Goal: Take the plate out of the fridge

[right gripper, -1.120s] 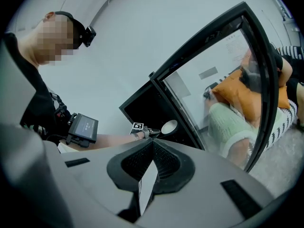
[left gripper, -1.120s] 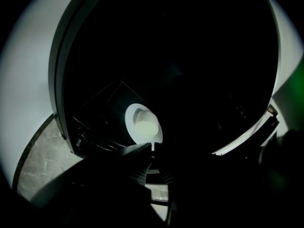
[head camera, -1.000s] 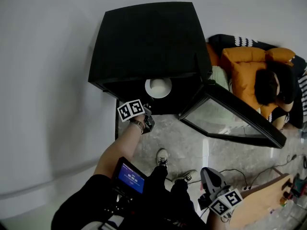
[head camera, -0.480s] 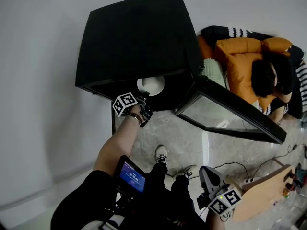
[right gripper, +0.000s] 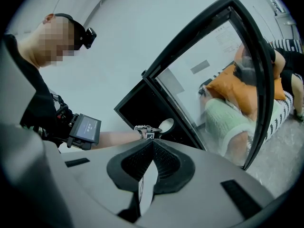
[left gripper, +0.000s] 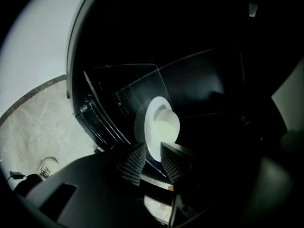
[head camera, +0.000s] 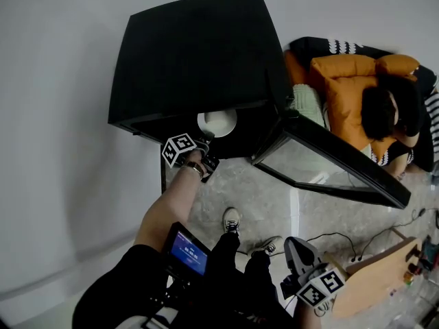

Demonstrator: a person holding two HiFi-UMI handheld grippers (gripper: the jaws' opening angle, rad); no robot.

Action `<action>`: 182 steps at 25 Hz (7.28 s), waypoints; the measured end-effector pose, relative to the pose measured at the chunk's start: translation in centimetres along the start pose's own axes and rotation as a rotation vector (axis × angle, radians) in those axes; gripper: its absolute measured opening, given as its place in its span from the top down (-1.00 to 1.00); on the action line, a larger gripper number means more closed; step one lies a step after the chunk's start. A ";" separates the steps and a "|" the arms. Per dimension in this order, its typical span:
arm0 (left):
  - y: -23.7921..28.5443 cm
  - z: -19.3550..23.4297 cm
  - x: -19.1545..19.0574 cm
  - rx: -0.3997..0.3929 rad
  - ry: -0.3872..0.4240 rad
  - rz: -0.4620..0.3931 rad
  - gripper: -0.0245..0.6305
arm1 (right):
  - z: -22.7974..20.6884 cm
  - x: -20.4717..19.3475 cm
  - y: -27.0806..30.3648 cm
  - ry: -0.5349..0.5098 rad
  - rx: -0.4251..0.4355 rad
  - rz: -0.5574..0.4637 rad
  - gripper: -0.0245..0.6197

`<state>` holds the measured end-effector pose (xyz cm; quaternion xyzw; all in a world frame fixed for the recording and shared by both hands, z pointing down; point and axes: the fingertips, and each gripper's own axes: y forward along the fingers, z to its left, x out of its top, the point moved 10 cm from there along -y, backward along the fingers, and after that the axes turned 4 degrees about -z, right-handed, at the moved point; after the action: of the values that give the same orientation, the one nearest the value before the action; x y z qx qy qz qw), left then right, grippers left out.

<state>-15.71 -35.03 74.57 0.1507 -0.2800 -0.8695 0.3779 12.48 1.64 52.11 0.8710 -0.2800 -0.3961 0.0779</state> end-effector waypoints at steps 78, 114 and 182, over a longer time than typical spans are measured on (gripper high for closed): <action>-1.3 5.3 -2.8 -0.237 -0.164 -0.097 0.85 | 1.6 -2.6 2.7 0.023 0.033 0.066 0.93; -28.3 -7.2 -12.2 -0.421 -0.195 -0.264 0.85 | 3.7 1.3 -1.1 -0.196 0.473 0.158 0.93; -20.0 -33.2 0.6 -0.128 0.188 -0.321 -0.12 | -1.2 4.0 -7.4 -0.066 0.294 -0.186 0.93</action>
<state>-11.87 -36.69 36.00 0.2494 -0.1598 -0.9169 0.2675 18.62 5.54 47.65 0.8817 -0.2555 -0.3848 -0.0963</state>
